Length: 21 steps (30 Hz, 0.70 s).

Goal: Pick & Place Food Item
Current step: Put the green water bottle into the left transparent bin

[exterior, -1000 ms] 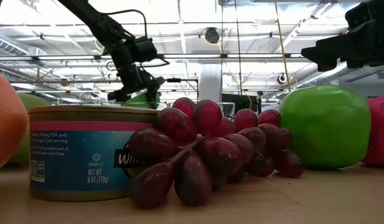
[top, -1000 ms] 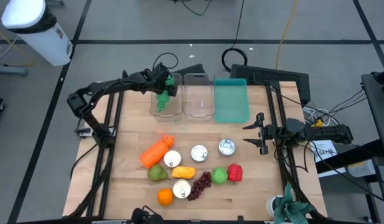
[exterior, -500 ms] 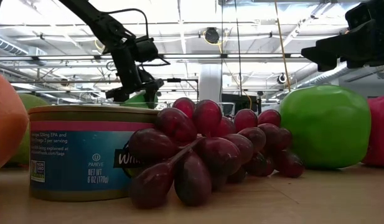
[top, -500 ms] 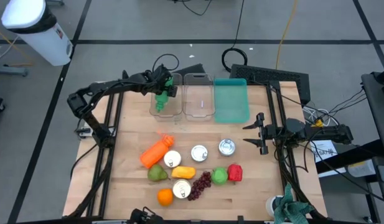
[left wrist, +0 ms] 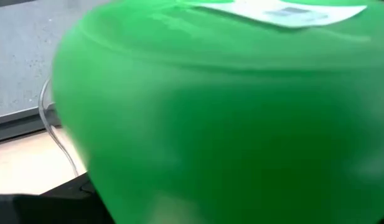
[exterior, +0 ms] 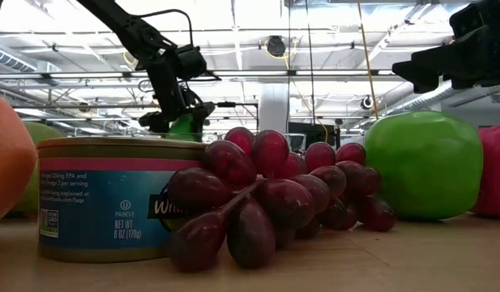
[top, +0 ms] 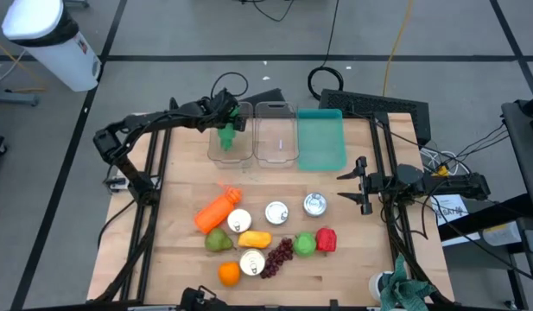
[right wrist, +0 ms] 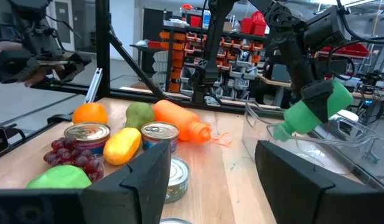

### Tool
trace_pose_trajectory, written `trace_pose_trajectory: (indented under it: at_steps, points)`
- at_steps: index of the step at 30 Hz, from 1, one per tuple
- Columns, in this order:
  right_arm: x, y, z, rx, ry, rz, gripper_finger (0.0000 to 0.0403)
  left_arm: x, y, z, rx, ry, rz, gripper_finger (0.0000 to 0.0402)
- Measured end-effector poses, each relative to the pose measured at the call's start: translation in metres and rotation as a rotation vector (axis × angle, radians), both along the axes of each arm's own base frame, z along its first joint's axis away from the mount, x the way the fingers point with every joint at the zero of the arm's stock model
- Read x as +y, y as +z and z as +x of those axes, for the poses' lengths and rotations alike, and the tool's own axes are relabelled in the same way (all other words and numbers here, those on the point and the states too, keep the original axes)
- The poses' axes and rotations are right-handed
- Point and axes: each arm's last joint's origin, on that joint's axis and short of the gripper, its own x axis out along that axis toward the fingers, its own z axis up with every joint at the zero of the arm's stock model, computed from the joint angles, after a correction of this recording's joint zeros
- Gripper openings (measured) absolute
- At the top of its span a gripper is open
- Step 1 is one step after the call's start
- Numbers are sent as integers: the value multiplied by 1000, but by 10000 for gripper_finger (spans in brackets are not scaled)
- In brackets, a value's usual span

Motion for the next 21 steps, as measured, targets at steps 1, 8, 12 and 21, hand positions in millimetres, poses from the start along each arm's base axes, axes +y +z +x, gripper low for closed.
trace_pose_trajectory:
  at_steps: [1,8,12,21]
  points:
    - [0,0,0,0,0,0,219,0,0,0,3,-8,3,358]
    - [0,0,0,0,0,0,219,0,1,3,-38,-57,-17,356]
    - [0,0,0,1,0,0,219,-3,0,4,-84,-93,-90,357]
    - [0,0,0,1,0,0,219,-1,7,13,-165,-102,-7,357]
